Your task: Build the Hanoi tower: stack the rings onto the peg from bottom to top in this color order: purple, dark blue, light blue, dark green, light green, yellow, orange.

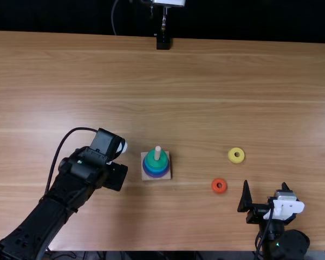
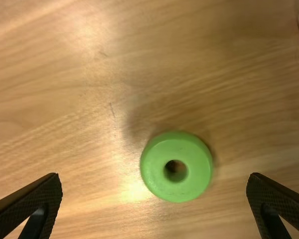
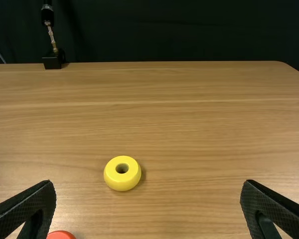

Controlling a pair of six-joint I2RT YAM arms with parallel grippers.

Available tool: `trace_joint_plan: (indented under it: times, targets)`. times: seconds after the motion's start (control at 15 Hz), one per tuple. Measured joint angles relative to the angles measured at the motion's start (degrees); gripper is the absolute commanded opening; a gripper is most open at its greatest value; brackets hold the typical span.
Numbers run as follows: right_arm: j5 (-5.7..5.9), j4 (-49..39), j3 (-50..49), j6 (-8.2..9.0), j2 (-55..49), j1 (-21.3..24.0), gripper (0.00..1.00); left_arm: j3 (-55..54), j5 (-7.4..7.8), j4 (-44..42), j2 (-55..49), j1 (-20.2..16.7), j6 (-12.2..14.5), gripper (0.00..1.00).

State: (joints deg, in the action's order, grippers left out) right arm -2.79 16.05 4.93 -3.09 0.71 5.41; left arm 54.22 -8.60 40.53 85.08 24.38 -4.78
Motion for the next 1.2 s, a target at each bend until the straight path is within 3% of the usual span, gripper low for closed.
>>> trace_joint_plan:
  times: [0.13, 0.33, 0.8, 1.2]
  targets:
    - [0.02, 0.02, 0.00, -0.02, 0.02, 0.00, 1.00, -0.66, 2.86, 0.07, 0.04, 0.00, 0.00, 1.00]
    - [0.04, 0.02, 0.00, 0.02, 0.02, 0.00, 1.00, -1.42, 4.72, 0.20, 1.51, -0.11, 0.00, 1.00]
    - [0.02, 0.00, 0.00, 0.00, 0.02, 0.00, 1.00, -2.95, 5.95, -0.52, 3.41, -1.99, 0.04, 1.00]
    - [0.02, 0.02, 0.00, 0.00, 0.02, 0.00, 1.00, -2.95, 6.05, -7.45, 5.62, -1.99, 0.02, 1.00]
